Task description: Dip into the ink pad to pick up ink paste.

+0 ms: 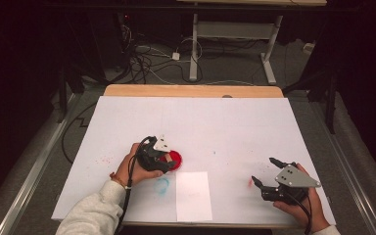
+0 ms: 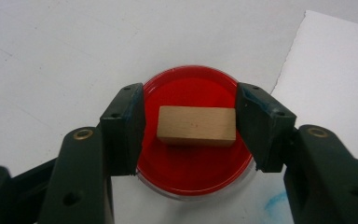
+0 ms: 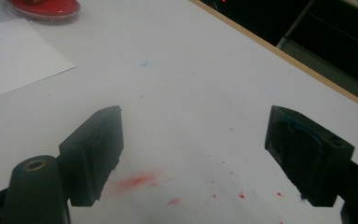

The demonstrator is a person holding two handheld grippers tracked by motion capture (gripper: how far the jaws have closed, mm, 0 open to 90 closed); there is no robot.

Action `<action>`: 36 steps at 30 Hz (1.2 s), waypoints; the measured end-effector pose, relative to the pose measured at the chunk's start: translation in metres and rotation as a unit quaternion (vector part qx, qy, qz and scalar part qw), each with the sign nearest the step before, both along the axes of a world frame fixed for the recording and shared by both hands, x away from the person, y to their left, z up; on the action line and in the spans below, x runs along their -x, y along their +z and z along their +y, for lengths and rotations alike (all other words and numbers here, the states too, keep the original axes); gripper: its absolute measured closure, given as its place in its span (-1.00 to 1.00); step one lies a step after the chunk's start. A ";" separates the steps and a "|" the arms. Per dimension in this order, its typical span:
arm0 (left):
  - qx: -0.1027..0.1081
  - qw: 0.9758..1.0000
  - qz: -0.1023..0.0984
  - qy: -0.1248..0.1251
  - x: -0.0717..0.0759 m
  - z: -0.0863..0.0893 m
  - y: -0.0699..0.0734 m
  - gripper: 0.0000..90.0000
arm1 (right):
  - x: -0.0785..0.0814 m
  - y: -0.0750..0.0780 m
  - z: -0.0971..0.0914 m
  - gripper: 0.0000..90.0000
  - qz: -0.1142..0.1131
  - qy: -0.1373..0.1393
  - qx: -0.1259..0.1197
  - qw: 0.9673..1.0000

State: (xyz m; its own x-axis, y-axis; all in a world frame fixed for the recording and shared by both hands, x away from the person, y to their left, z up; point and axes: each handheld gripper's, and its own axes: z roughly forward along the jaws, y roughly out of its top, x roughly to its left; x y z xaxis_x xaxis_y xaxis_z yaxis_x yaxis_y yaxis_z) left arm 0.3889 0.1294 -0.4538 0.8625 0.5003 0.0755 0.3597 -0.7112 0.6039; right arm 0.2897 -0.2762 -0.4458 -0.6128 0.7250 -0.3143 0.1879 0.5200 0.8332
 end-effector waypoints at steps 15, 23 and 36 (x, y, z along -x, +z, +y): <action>-0.008 1.000 0.001 -0.016 0.001 0.003 0.005 0.19 | 0.000 0.000 0.000 -0.54 0.001 0.002 0.001 1.000; 0.021 0.999 -0.042 -0.007 0.011 0.013 0.039 0.19 | 0.000 0.000 0.000 -0.54 0.002 0.002 0.004 1.000; 0.017 0.998 -0.056 -0.011 0.013 0.013 0.049 0.19 | 0.000 -0.001 0.001 -0.54 0.004 0.001 0.004 1.000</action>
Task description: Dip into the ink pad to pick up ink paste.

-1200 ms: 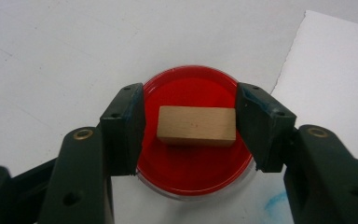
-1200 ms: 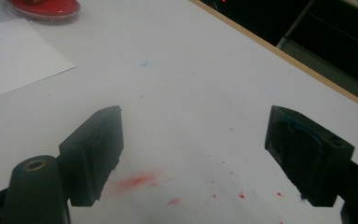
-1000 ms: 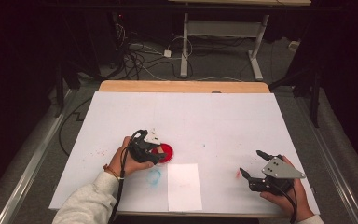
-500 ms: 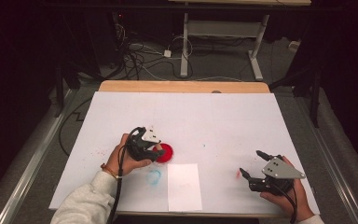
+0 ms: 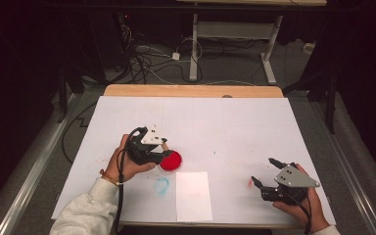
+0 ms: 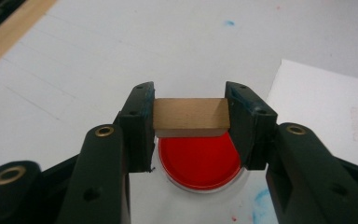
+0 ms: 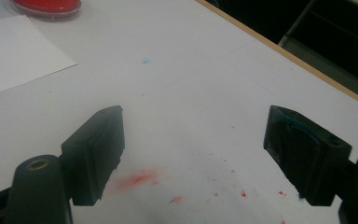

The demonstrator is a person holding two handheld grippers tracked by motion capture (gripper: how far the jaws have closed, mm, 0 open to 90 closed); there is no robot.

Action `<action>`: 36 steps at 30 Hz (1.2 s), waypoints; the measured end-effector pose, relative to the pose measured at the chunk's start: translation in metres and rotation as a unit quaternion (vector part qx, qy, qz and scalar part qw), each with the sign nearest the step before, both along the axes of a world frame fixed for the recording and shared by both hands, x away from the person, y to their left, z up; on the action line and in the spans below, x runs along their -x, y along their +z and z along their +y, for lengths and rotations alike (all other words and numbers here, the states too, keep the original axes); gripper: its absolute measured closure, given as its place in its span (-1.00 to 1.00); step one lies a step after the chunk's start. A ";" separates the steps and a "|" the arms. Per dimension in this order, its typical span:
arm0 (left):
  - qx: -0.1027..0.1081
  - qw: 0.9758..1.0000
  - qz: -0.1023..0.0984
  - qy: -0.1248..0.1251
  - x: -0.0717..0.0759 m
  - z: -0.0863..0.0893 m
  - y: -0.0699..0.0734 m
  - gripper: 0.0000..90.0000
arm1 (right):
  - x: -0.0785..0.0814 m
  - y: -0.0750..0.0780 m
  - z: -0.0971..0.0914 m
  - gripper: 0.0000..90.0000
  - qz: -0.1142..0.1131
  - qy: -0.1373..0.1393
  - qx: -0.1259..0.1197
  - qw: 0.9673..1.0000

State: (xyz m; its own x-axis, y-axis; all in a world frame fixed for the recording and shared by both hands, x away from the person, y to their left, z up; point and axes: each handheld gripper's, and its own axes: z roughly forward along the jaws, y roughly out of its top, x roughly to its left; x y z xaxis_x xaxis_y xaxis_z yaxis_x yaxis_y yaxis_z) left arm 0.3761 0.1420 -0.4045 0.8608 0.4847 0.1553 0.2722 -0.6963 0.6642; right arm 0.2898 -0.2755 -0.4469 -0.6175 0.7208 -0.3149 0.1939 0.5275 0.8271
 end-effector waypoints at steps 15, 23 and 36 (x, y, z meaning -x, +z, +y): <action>-0.068 0.996 0.058 -0.014 -0.014 -0.018 -0.040 0.20 | -0.001 -0.002 0.000 -0.54 0.004 0.003 0.003 1.000; -0.049 0.995 0.082 -0.005 -0.019 -0.015 -0.043 0.20 | -0.001 -0.001 0.000 -0.54 -0.001 0.000 0.002 1.000; -0.060 0.995 0.075 0.002 -0.017 -0.019 -0.044 0.19 | -0.001 -0.001 0.000 -0.55 -0.001 -0.003 0.003 1.000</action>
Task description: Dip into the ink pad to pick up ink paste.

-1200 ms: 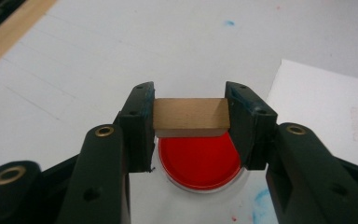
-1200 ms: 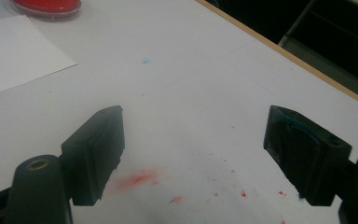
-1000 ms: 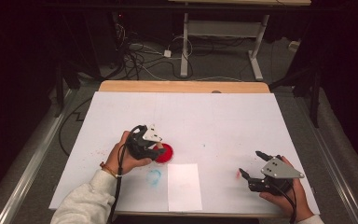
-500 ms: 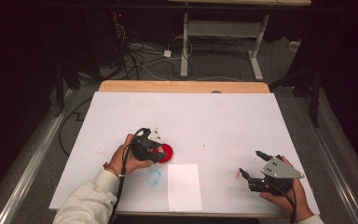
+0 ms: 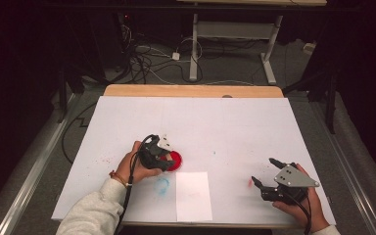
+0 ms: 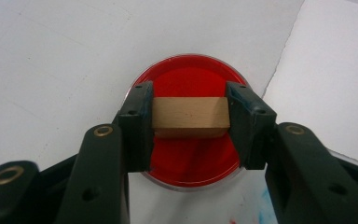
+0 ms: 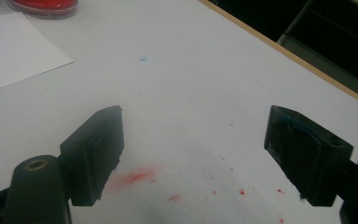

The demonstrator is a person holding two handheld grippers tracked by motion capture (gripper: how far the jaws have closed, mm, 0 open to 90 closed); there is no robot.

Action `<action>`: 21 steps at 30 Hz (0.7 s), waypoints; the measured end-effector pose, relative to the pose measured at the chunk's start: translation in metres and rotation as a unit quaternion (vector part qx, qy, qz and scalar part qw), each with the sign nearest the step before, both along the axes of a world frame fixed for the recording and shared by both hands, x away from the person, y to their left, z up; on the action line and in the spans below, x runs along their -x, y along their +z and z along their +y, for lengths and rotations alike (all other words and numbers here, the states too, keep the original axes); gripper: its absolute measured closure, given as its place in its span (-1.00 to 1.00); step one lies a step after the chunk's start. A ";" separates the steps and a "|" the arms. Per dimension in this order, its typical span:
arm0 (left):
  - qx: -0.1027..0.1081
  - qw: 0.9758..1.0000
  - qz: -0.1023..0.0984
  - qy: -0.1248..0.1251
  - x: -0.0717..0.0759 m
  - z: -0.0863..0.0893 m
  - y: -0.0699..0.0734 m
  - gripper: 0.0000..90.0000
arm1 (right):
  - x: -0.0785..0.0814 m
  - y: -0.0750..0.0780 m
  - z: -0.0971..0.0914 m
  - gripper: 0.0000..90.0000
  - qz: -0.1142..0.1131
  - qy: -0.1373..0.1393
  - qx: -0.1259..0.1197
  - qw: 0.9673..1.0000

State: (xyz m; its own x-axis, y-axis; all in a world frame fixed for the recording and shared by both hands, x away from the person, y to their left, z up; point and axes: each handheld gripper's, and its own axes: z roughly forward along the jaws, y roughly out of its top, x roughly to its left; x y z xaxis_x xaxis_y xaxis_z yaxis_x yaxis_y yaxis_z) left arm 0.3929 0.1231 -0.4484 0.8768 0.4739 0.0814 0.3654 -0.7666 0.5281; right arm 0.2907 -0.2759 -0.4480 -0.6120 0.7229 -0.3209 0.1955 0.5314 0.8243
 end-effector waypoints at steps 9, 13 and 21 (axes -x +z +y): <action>0.015 1.000 0.014 0.010 -0.002 0.003 -0.001 0.19 | 0.000 0.000 0.000 -0.55 0.001 -0.002 0.000 1.000; 0.004 1.000 0.006 0.012 0.000 0.000 0.000 0.19 | 0.000 0.000 0.000 -0.55 0.000 -0.001 0.001 1.000; -0.011 1.000 -0.003 0.011 0.002 -0.003 0.000 0.19 | 0.000 0.000 0.000 -0.55 0.001 0.000 0.002 1.000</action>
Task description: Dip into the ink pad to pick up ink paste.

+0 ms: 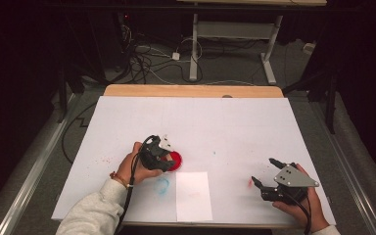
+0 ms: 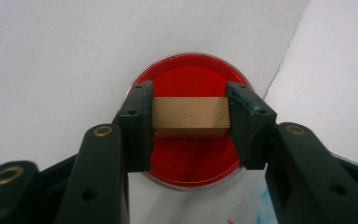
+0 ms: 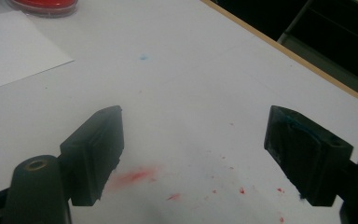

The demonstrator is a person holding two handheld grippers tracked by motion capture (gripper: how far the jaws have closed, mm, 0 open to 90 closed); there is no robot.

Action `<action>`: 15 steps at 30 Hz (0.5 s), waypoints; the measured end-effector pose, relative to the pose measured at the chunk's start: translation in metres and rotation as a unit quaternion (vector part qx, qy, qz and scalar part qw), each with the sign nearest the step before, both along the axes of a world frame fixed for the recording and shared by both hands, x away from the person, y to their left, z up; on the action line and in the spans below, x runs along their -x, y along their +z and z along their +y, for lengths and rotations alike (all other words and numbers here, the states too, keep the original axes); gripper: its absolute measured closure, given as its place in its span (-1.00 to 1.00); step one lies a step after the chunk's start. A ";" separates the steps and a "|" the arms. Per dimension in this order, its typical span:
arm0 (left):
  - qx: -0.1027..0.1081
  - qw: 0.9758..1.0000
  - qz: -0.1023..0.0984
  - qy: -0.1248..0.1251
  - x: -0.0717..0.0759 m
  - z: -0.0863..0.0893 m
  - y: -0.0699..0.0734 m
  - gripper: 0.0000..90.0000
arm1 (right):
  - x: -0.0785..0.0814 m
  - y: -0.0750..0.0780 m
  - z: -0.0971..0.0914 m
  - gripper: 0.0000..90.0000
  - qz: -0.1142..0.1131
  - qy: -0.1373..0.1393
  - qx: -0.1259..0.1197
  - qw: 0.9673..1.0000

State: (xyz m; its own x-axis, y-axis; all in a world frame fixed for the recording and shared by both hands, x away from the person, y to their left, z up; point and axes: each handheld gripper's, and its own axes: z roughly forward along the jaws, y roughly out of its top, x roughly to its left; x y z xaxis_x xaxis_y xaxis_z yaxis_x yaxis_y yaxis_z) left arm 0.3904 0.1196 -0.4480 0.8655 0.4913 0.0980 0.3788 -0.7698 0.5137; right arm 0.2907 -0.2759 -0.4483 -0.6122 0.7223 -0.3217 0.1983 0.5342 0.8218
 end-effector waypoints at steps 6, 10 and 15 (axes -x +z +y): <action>0.011 1.000 0.006 0.000 -0.001 0.003 0.001 0.20 | 0.000 0.001 -0.001 -0.55 -0.001 0.000 -0.002 1.000; 0.008 1.000 -0.001 -0.004 0.001 0.002 0.005 0.20 | 0.000 0.000 -0.001 -0.55 0.001 0.001 -0.001 1.000; 0.024 1.000 -0.015 0.001 0.004 0.007 0.017 0.20 | 0.000 0.001 -0.001 -0.55 0.000 -0.001 -0.003 1.000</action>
